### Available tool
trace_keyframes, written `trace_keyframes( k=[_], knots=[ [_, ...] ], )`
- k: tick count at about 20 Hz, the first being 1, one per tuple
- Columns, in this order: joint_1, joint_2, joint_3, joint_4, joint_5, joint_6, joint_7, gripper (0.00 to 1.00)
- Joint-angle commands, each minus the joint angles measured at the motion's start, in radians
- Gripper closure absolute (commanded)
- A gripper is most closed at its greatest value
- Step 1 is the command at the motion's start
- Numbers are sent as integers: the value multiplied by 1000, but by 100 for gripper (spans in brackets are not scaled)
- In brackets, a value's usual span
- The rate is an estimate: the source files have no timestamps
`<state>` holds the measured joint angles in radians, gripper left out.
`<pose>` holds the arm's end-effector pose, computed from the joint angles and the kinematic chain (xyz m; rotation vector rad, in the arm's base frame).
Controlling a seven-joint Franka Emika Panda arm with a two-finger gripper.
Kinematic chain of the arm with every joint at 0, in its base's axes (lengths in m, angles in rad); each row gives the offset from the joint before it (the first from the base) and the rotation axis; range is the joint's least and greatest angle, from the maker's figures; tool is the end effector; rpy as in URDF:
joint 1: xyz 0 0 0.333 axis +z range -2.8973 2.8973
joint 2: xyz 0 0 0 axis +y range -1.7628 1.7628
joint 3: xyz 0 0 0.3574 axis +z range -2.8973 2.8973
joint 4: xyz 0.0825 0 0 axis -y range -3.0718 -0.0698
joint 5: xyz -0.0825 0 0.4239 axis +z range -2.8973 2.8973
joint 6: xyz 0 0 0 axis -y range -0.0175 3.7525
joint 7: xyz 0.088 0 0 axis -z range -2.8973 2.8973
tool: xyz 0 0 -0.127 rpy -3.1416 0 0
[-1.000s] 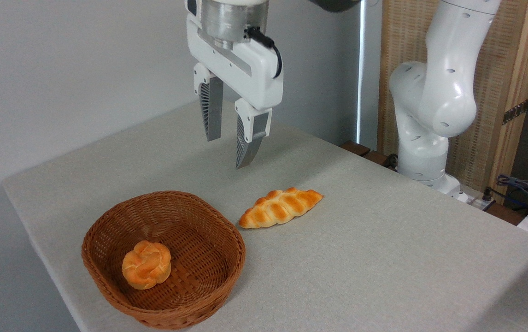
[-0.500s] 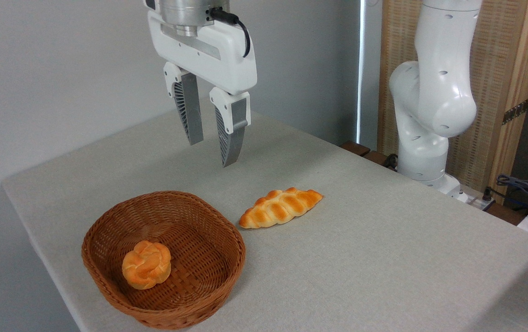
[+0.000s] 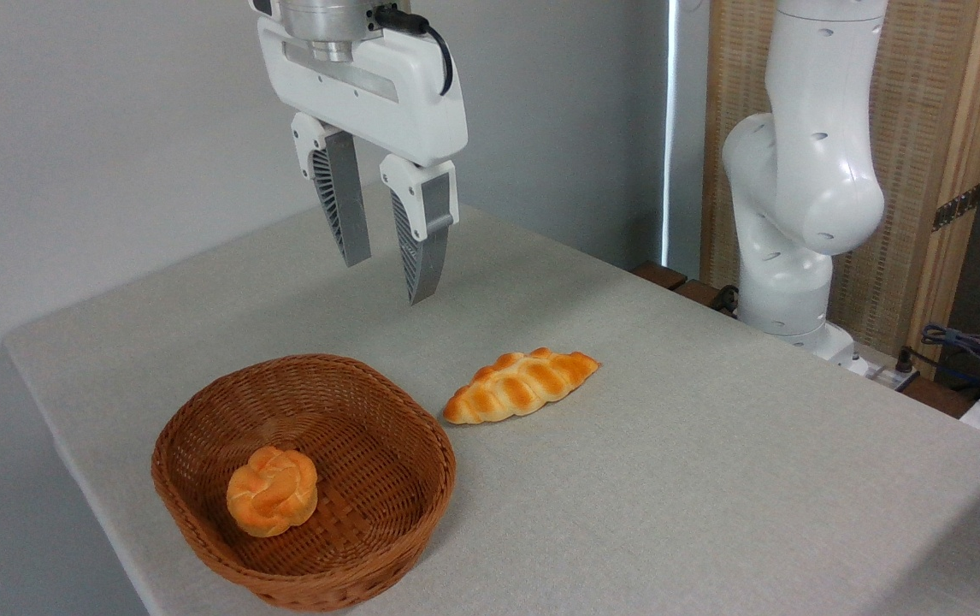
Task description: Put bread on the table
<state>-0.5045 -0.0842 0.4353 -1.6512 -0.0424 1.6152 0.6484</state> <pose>0.5713 -0.0342 0.6532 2.8813 -1.0799 0.0937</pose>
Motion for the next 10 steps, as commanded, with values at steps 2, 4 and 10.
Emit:
trace_keyframes(
  k=[2,4,10],
  knots=[
    [-8,12,2,27,15,-32,-16,0],
    [-8,12,2,27,15,-32,-15,0],
    [-8,21,-1,27,13,-32,-15,0]
  ],
)
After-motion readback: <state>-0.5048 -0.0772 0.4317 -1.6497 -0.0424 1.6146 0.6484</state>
